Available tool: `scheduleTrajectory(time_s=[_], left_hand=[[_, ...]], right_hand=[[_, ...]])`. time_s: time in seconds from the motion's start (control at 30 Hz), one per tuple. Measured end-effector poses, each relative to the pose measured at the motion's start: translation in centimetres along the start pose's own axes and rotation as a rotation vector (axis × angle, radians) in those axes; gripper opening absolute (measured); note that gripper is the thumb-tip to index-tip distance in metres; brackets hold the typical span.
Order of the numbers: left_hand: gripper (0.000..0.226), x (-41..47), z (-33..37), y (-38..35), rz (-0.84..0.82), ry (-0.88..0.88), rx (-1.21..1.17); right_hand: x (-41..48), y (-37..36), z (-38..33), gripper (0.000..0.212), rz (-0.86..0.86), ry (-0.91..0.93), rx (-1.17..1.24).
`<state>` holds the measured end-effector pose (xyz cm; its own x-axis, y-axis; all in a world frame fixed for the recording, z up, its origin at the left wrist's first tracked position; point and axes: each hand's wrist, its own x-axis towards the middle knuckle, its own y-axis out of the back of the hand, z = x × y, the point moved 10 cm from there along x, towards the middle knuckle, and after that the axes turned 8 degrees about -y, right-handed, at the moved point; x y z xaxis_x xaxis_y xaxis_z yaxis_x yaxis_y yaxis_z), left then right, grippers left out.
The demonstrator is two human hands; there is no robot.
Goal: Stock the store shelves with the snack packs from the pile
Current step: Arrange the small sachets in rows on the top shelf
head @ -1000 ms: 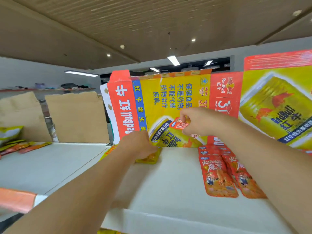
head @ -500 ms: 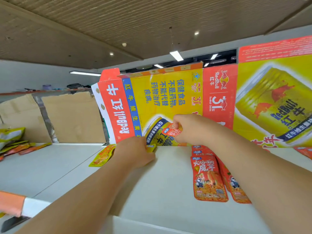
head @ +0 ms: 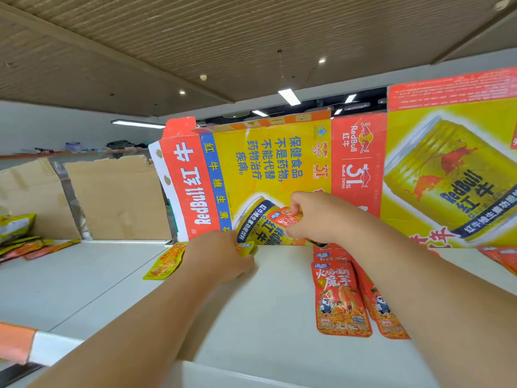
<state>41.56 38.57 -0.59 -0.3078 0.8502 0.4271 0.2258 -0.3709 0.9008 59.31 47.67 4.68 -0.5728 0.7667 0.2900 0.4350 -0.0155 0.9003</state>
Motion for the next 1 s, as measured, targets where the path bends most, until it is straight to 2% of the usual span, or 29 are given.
scheduleTrajectory(time_s=[0.17,0.37,0.53,0.77,1.0], left_hand=[[0.048,0.3,0.2,0.7,0.086,-0.026,-0.037],[0.04,-0.1,3.5,2.5,0.203,-0.311,-0.288],[0.035,-0.4,5.2,3.3,0.235,-0.425,-0.379],[0.041,-1.6,10.8,6.5,0.282,-0.672,-0.424],[0.042,-1.6,20.7,10.7,0.252,-0.85,-0.555]], right_hand=[[-0.1,-0.2,0.5,0.041,-0.012,-0.035,0.0],[-0.2,0.2,1.1,0.049,-0.013,-0.097,-0.019],[-1.7,1.9,0.9,0.049,-0.031,-0.154,-0.065],[-4.6,5.5,4.0,0.049,0.114,-0.296,-0.012],[-12.3,10.5,11.3,0.043,0.292,-0.489,0.01]])
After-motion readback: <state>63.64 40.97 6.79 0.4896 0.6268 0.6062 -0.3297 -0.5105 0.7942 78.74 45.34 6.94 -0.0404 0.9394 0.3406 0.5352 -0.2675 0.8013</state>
